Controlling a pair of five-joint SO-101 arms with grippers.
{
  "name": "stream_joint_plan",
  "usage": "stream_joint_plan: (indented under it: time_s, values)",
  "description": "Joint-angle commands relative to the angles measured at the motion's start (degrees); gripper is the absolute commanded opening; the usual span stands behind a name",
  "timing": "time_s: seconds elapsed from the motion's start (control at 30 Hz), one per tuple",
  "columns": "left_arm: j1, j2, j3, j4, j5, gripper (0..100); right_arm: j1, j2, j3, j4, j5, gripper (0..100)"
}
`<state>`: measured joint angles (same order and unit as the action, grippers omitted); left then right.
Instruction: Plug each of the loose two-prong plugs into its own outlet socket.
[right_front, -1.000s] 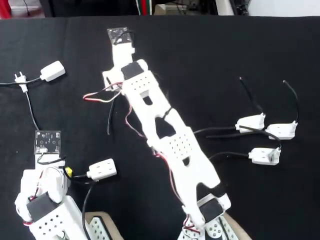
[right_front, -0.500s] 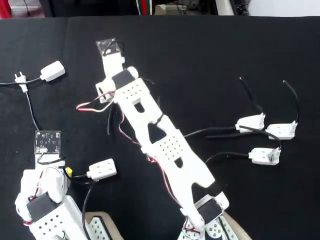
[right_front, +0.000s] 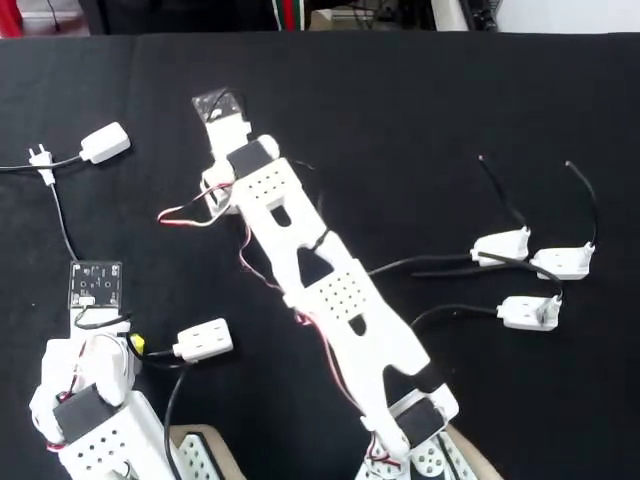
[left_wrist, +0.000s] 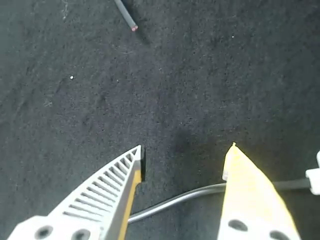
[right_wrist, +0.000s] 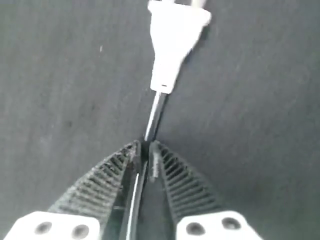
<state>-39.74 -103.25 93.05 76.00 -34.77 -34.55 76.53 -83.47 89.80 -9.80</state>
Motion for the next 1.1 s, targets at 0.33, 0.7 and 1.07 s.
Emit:
stream_joint_plan:
  time_s: [0.33,0.7,1.07]
  values:
    - [0.0,0.3,-0.4,0.3,-0.4,27,4.7,-1.3,-6.1,11.6,17.4,1.1]
    - [0.0,0.3,-0.4,0.3,-0.4,27,1.4,-13.5,3.2,11.4,9.0,12.2]
    - [0.0,0.3,-0.1,-0.2,-0.4,27,-1.7,-2.3,2.9,4.3,4.0,25.8]
